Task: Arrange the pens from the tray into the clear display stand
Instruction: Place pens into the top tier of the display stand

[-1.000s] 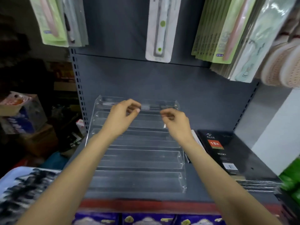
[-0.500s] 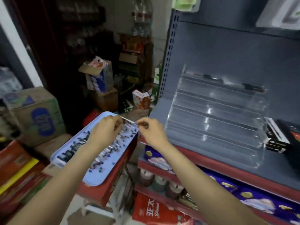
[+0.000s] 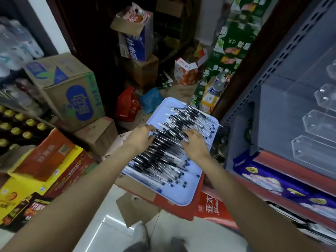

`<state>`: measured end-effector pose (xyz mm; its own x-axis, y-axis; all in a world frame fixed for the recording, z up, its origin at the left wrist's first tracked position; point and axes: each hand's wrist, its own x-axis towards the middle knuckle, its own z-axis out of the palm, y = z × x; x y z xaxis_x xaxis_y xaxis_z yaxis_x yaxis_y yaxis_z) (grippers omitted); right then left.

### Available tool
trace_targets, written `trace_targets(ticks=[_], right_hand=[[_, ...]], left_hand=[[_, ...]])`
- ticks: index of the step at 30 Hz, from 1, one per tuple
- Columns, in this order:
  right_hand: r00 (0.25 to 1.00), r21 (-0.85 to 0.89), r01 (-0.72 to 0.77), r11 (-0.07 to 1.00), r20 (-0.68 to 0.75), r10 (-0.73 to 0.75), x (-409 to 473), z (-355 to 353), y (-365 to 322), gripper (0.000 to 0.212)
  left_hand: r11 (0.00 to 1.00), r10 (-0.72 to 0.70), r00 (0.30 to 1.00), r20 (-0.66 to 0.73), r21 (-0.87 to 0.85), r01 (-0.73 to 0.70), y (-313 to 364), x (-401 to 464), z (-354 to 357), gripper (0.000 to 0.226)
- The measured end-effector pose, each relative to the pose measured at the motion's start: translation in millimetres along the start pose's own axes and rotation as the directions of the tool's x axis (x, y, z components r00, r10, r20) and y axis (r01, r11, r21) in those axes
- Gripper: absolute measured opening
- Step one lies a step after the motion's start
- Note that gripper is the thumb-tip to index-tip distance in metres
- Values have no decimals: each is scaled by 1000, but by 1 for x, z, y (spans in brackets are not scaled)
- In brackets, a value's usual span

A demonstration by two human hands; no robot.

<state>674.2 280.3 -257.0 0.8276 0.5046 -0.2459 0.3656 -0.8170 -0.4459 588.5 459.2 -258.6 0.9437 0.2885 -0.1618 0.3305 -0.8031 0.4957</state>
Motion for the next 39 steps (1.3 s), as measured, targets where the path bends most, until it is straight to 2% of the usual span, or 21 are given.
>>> trace_targets(ticks=[3, 7, 11, 15, 18, 21, 23, 26, 29, 32, 36, 39], right_hand=[[998, -22, -62, 998, 12, 62, 16, 9, -2, 43], [995, -58, -92, 994, 23, 94, 30, 13, -1, 36], [992, -32, -124, 992, 3, 124, 39, 15, 5, 29], [988, 72, -150, 986, -18, 152, 44, 14, 6, 25], [985, 118, -172, 978, 0, 173, 44, 13, 9, 26], [983, 138, -182, 974, 9, 183, 44, 11, 10, 25], [982, 146, -189, 971, 16, 188, 45, 9, 8, 23], [981, 164, -191, 968, 8, 192, 46, 10, 7, 19], [981, 170, -194, 966, 4, 196, 46, 12, 6, 14], [982, 165, -188, 968, 26, 186, 44, 9, 3, 13], [993, 247, -108, 963, -14, 115, 38, -6, -10, 16], [995, 258, 49, 965, -97, -25, 26, -29, -32, 22]], left_hand=[[995, 83, 996, 41, 58, -86, -8, 12, 5, 38], [989, 142, 989, 49, 25, -143, -15, 31, 11, 32], [988, 155, 987, 44, 18, -156, -18, 46, 12, 24], [983, 181, 977, 115, 17, -185, -17, 63, 8, 17], [983, 183, 968, 170, -44, -178, -19, 66, 8, 15], [968, 158, 977, 141, -220, -124, -20, 62, 3, 12], [914, 88, 990, 106, -403, -38, -20, 58, -1, 9], [780, -20, 995, 95, -621, 75, -19, 52, -4, 9], [639, -128, 982, 139, -746, 189, -18, 48, -5, 12], [534, -185, 969, 163, -811, 239, -18, 44, -7, 3], [491, -184, 970, 159, -840, 231, -14, 40, -13, 7], [502, -137, 982, 127, -846, 179, 1, 39, -25, 6]])
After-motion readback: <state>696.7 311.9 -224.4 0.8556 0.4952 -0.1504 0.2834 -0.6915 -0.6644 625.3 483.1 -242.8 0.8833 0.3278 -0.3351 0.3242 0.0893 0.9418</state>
